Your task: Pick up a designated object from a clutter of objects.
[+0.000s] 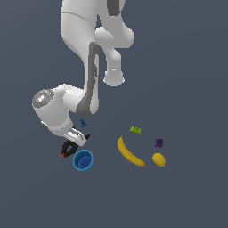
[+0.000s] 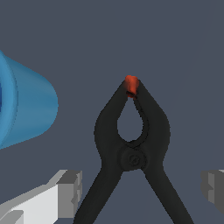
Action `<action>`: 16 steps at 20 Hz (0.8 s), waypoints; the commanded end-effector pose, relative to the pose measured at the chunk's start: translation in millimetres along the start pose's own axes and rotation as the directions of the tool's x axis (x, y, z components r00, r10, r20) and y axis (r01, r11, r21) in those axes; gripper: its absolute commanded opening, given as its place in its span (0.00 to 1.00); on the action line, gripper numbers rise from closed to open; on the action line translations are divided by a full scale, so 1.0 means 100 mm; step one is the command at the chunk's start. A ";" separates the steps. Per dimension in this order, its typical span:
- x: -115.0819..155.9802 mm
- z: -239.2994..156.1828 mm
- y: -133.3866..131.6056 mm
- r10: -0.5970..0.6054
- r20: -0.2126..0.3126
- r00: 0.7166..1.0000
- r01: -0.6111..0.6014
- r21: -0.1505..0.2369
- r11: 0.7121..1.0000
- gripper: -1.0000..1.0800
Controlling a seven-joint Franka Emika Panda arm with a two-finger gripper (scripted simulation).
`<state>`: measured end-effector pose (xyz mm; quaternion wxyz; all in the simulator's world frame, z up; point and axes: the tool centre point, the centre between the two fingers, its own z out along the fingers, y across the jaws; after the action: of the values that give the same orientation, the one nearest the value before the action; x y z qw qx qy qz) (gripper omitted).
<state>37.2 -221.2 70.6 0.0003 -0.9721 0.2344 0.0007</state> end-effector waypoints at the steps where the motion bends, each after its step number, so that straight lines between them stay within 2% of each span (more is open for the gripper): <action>1: 0.00 0.00 0.00 0.000 0.000 1.000 0.000 0.000 1.000 0.96; 6: 0.00 0.09 0.00 0.000 0.000 1.000 0.000 0.000 1.000 0.96; 16: 0.00 0.49 0.01 0.002 -0.001 1.000 -0.002 0.000 1.000 0.96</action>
<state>37.7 -223.0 31.5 -0.0001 -0.9722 0.2341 -0.0030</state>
